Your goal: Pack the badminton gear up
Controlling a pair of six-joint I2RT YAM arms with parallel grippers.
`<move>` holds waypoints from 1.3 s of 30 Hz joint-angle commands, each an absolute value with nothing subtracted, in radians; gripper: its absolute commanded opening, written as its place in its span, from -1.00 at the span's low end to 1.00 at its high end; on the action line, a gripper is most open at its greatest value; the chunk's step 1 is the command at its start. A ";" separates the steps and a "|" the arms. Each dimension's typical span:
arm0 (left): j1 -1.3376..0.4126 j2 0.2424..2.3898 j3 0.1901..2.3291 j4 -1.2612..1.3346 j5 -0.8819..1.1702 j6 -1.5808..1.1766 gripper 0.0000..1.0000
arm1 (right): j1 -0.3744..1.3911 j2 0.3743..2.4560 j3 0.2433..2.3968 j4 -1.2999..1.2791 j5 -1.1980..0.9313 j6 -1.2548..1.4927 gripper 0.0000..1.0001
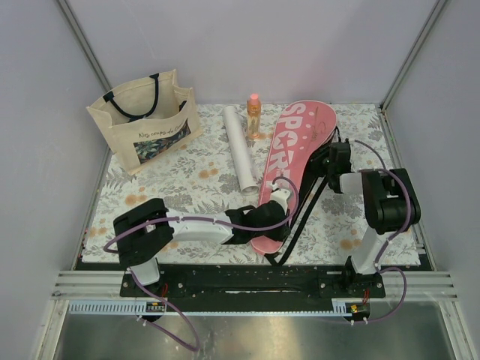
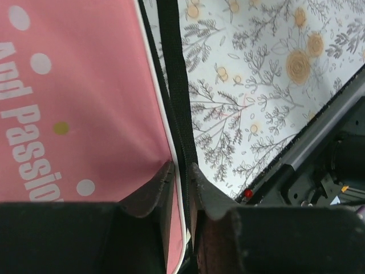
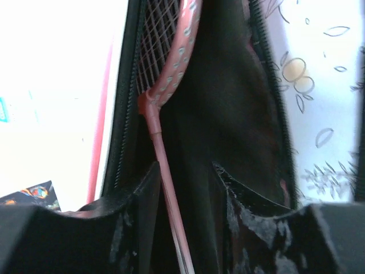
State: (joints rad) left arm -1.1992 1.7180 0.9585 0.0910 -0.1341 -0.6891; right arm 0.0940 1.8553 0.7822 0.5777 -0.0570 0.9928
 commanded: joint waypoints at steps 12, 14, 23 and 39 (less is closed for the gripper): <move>-1.223 1.718 0.957 0.095 -0.087 -0.693 -0.39 | 0.083 1.566 0.815 0.098 -0.133 0.758 0.32; -1.226 1.718 0.951 0.098 -0.089 -0.696 -0.28 | 0.083 1.589 0.830 0.092 -0.146 0.736 0.37; -1.233 1.726 0.943 0.075 -0.106 -0.700 -0.23 | 0.097 1.721 0.897 0.081 -0.190 0.733 0.39; -1.232 1.591 1.005 0.002 -0.133 -0.660 -0.20 | 0.137 1.652 0.965 -0.042 -0.075 0.701 -0.99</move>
